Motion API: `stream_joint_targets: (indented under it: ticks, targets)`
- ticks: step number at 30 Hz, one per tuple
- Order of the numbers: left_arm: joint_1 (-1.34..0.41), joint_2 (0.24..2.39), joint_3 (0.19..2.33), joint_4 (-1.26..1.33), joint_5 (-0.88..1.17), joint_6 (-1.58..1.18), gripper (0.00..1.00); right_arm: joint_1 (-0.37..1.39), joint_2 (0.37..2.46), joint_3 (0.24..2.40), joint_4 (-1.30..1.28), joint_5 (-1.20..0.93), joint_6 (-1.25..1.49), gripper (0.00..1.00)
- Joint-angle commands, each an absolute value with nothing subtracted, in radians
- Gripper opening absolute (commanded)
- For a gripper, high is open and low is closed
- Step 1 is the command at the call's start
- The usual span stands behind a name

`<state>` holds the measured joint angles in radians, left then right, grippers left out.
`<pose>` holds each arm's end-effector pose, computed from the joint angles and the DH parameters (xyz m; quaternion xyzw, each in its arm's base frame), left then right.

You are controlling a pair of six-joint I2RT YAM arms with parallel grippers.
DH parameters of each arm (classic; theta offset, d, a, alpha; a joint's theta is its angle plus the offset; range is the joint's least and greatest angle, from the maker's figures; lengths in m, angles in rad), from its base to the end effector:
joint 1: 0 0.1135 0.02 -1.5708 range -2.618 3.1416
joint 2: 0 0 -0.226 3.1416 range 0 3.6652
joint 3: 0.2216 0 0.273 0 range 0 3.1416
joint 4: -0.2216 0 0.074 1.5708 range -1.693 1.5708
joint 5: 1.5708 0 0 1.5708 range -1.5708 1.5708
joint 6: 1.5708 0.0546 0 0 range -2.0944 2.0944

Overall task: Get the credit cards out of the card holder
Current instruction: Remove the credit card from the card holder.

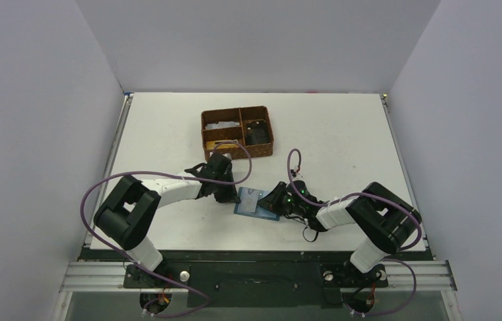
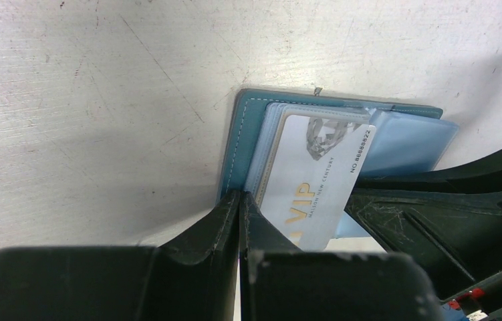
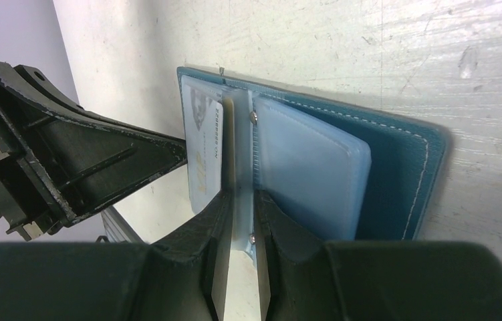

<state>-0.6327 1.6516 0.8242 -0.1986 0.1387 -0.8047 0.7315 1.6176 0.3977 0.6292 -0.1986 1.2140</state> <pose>0.2609 -0.2007 0.0738 -0.0639 0.9589 -0.2269 0.1581 0.2044 0.1980 0.0388 0.1645 0.8637 0.4363 0.1914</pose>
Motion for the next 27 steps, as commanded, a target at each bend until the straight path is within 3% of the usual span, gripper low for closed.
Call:
stream_joint_targets:
  ticks: [1, 27]
  targets:
    - [-0.635, 1.740, 0.767, -0.287, 0.058, -0.778, 0.00, 0.726, 1.592, 0.382, 0.664, -0.169, 1.219, 0.16]
    - [-0.637, 1.755, 0.764, -0.278, 0.066, -0.775, 0.00, 0.747, 1.706, 0.425, 0.799, -0.203, 1.259, 0.16]
